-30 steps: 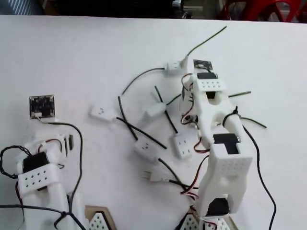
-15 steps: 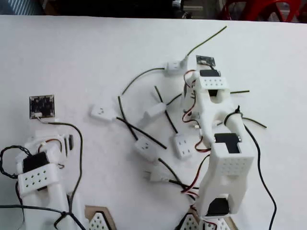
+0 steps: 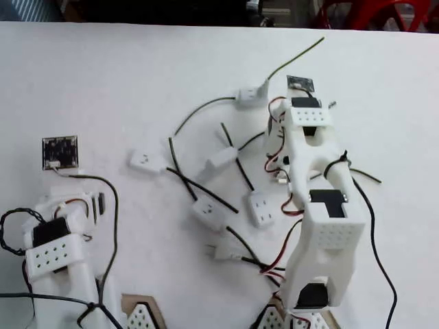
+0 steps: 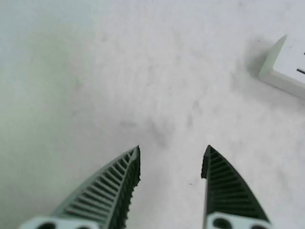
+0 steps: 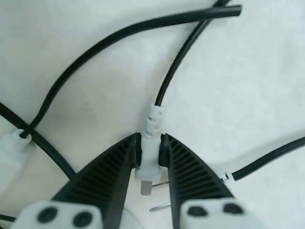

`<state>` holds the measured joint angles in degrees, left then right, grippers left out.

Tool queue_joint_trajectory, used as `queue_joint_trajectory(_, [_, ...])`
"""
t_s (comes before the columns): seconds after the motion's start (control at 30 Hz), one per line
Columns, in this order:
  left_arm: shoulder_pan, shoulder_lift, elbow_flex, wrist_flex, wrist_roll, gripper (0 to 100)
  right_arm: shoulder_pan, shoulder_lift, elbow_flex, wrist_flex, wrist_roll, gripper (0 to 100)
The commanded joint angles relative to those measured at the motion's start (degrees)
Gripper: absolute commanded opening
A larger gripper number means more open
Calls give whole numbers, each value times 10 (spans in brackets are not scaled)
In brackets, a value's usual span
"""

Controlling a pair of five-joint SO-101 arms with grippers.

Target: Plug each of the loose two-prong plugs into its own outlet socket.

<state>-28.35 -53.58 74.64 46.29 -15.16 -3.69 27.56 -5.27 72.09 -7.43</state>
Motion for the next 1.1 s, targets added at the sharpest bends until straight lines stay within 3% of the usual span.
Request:
queue_joint_trajectory(0.0, [-3, -16, -2, -12, 1, 218, 1, -8, -18, 8, -4, 45])
queue_joint_trajectory(0.17, [-3, -16, -2, -12, 1, 218, 0, -18, -23, 35, 3, 16])
queue_joint_trajectory(0.3, [-3, -16, -2, -12, 1, 218, -24, -64, -43, 116, 62, 17])
queue_joint_trajectory(0.6, [16, -16, -1, -12, 1, 218, -116, -285, 2, 195, 144, 17])
queue_joint_trajectory(0.83, [19, -16, -1, -11, 1, 218, -217, -465, 129, 178, 147, 17])
queue_joint_trajectory(1.07, [20, -17, -3, -13, 4, 218, -297, -602, 299, 60, 147, 17])
